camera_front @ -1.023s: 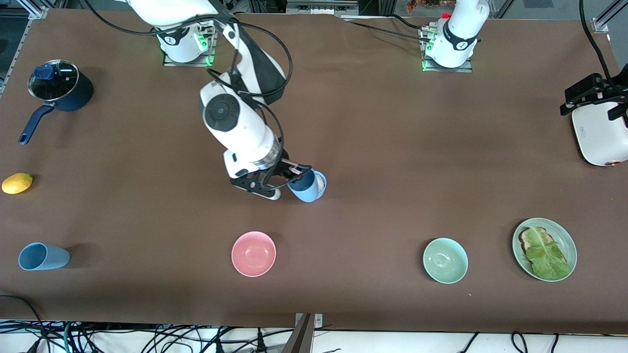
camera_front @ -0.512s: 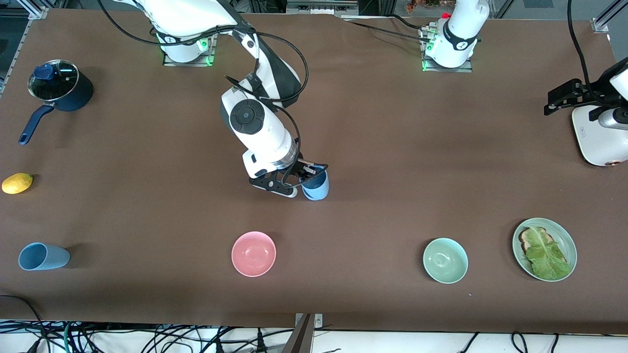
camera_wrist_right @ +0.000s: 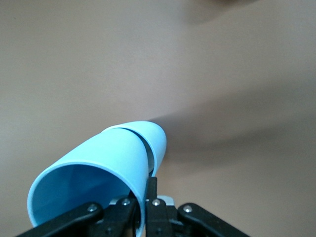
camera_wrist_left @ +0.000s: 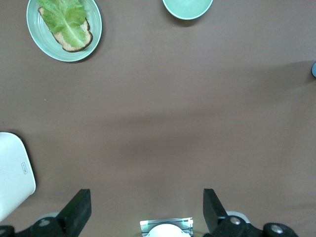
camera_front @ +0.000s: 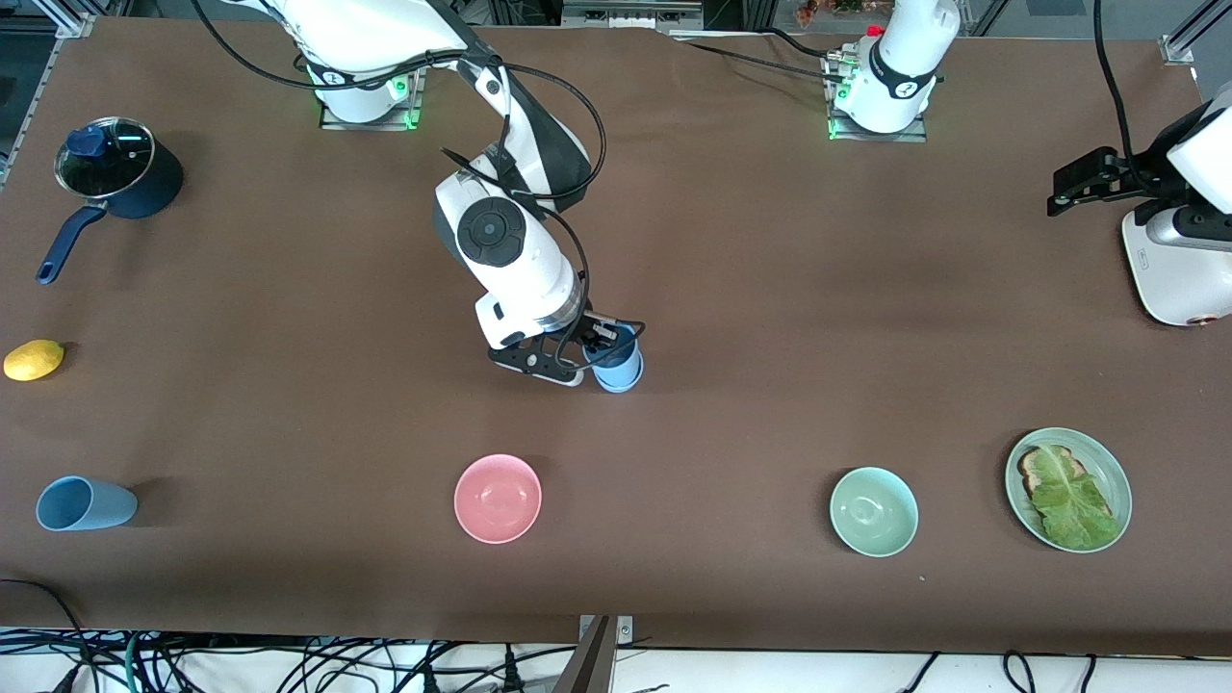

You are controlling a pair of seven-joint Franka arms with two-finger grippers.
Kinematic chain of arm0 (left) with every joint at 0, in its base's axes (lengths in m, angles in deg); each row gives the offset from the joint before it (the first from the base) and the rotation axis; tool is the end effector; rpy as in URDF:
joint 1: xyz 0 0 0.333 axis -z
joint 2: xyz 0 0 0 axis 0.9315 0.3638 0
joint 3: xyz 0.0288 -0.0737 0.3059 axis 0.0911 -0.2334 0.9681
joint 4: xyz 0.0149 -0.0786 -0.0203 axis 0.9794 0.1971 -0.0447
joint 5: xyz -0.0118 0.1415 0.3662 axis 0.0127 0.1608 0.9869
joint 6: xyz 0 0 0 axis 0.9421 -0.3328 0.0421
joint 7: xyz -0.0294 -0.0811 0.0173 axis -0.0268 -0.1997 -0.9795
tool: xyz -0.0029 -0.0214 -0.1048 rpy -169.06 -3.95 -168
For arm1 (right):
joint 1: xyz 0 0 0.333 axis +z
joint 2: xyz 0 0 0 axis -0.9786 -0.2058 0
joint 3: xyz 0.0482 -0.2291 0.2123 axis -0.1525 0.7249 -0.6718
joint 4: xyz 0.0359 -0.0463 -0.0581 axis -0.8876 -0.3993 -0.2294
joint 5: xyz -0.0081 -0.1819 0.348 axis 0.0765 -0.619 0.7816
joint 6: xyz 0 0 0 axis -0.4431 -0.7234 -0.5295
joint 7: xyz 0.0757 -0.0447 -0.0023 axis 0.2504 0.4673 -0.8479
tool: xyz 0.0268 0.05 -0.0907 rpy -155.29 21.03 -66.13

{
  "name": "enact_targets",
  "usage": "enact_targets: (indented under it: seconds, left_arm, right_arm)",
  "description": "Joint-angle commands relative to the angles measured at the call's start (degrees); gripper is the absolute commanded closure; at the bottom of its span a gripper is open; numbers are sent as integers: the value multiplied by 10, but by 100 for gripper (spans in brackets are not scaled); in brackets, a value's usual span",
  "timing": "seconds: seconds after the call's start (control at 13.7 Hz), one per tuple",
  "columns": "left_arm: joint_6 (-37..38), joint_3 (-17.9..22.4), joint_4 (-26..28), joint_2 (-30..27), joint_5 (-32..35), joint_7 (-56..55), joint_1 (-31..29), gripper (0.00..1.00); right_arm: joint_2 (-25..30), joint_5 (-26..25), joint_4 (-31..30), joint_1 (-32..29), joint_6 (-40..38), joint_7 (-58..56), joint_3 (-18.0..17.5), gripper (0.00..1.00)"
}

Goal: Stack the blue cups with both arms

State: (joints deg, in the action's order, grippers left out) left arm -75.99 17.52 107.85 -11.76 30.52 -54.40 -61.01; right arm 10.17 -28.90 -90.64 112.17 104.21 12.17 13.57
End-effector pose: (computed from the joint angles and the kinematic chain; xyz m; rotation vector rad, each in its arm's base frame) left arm 0.5475 -0.0073 0.6253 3.1197 -0.1091 -0.2446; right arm 0.5796 0.4527 0.3281 -2.9050 0.4751 0.0423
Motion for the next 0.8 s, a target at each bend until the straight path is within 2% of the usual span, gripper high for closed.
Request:
enact_targets:
  seconds: [0.0,0.07,0.15,0.51,0.73]
  left_arm:
    - [1,2,14,-13,-11,-19,4,0]
    - [2,2,13,-11,-11,-19,3,0]
    - [2,2,13,-11,-10,-20,3,0]
    - [1,2,7,5,-10,-21,1,0]
    - [2,2,6,6,-10,-22,1,0]
  right_arm:
    - [-3,-16,13,8,-24,7,6,100]
    - [-3,-16,14,8,-31,6,6,70]
    - [-3,-18,14,8,-37,7,6,1]
    - [33,-56,18,2,-76,-3,12,0]
    - [82,-59,18,0,-113,-34,45,0]
